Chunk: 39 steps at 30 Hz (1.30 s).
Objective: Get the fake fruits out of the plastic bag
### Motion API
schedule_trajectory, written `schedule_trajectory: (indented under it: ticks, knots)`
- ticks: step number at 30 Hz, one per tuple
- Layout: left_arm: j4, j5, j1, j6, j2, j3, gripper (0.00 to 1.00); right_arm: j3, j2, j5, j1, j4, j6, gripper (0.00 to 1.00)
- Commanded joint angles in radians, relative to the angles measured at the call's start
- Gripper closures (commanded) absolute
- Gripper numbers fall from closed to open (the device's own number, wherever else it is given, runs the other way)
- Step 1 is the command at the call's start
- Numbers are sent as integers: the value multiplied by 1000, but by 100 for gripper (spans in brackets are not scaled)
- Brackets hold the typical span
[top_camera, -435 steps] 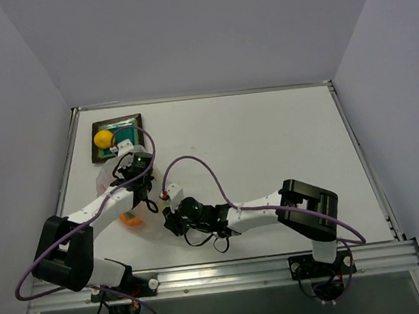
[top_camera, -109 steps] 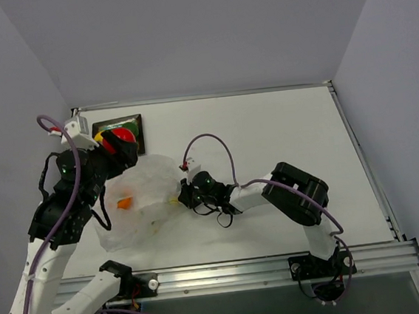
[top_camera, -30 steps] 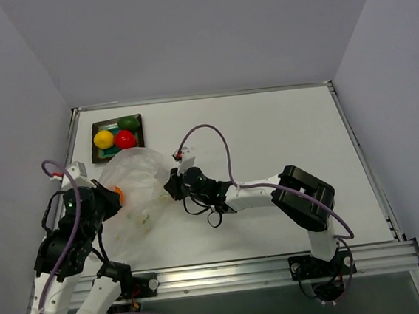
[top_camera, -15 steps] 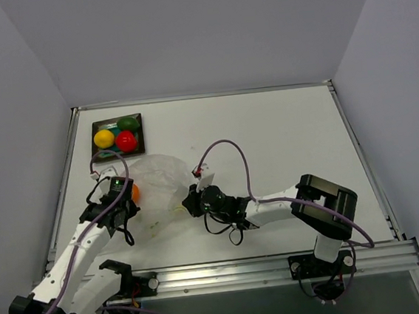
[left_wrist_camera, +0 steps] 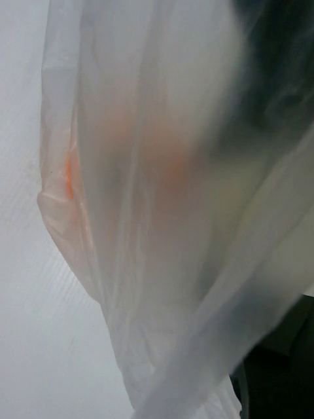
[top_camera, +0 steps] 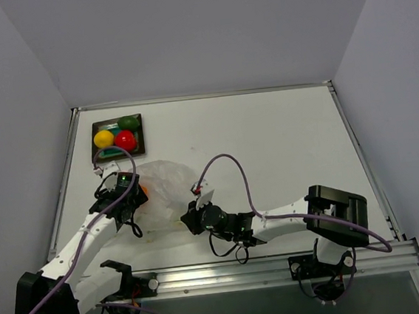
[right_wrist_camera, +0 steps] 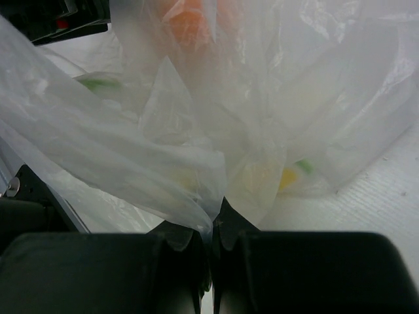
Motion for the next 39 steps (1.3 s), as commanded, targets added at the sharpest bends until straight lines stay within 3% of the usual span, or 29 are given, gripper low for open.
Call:
schedule_trajectory:
  ticks: [1,9,16,20,23,31,39]
  knots:
    - [80,59,-24,25,9,67,36,39,-27,60,-13,13,-23,100]
    - [62,90,-38,38,118,107,37,75,-30,25,-43,11,-46,100]
    - [94,114,-69,24,156,164,31,98,2,-15,-41,19,-52,100]
    - [45,50,-156,7,112,195,38,94,-2,-18,-41,22,-51,100]
    - [33,16,-158,10,81,192,38,93,-5,-17,-43,23,-54,100]
    - [57,-79,-156,53,279,264,38,88,-16,-23,-43,26,-54,100]
    - [99,-154,-138,94,415,322,23,81,-19,-29,-43,28,-54,100]
